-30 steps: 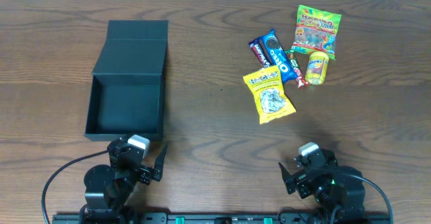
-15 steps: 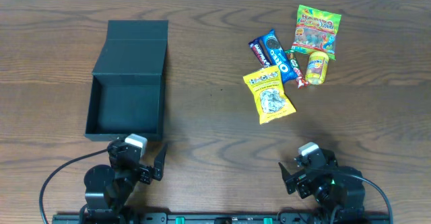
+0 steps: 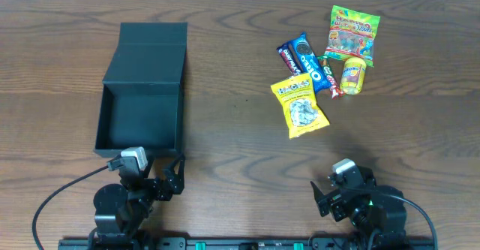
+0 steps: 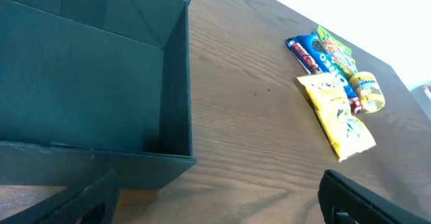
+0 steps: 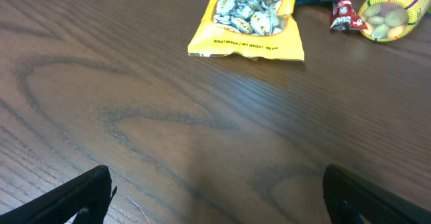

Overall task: Pack container
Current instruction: 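Push the black box lid upright with the left gripper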

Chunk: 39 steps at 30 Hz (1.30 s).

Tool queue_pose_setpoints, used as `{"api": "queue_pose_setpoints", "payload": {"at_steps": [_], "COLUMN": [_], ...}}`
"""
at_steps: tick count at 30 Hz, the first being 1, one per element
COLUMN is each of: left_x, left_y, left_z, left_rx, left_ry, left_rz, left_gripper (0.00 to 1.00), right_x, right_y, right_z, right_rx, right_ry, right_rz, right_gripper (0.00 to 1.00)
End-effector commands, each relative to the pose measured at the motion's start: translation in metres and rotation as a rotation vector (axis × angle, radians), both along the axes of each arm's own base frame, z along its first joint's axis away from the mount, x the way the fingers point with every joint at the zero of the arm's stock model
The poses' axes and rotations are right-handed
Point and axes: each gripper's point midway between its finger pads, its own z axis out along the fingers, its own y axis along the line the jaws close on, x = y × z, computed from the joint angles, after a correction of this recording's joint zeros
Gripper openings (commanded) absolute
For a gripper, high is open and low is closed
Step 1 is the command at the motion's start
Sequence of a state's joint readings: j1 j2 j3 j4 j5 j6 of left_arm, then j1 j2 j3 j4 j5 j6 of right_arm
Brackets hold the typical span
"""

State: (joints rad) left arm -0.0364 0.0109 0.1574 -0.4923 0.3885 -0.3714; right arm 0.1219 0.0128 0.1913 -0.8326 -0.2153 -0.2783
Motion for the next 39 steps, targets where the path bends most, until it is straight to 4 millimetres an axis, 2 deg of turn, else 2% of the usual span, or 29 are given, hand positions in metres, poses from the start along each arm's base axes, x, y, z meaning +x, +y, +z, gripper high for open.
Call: {"api": "queue_pose_setpoints", "payload": {"at_steps": [1, 5, 9, 18, 22, 29, 34, 39], "left_x": [0.0, -0.001, 0.0, 0.007, 0.021, 0.054, 0.074, 0.082], "left_y": [-0.001, -0.009, -0.022, -0.008, -0.009, -0.006, 0.011, -0.002], "left_z": [-0.007, 0.0, 0.024, 0.085, 0.1, 0.097, 0.081, 0.054], "left_rx": [-0.025, -0.046, -0.062, 0.095, 0.163, 0.25, 0.33, 0.462], "left_ry": [0.021, -0.004, -0.102, -0.209, -0.158, 0.048, 0.209, 0.299], "left_rz": [0.003, -0.043, -0.125, -0.088, -0.122, -0.167, -0.103, -0.178], "left_gripper": [0.95, 0.95, 0.96, 0.96, 0.96, 0.96, 0.96, 0.96], "right_x": [0.001, 0.001, 0.001, 0.001, 0.001, 0.001, 0.001, 0.001], "right_y": [-0.002, -0.002, -0.002, -0.002, -0.002, -0.002, -0.002, -0.002], "right_z": [-0.001, -0.001, -0.001, -0.001, -0.001, -0.001, -0.001, -0.001], "right_rx": [-0.014, -0.014, -0.014, -0.014, -0.014, -0.014, -0.014, -0.014], "right_ry": [-0.008, -0.008, -0.008, -0.008, -0.008, -0.008, -0.008, -0.008], "right_rz": [-0.002, -0.002, -0.002, -0.002, -0.002, -0.002, -0.002, -0.002], "right_gripper": [0.99, 0.99, 0.99, 0.99, 0.99, 0.99, 0.99, 0.99]}}
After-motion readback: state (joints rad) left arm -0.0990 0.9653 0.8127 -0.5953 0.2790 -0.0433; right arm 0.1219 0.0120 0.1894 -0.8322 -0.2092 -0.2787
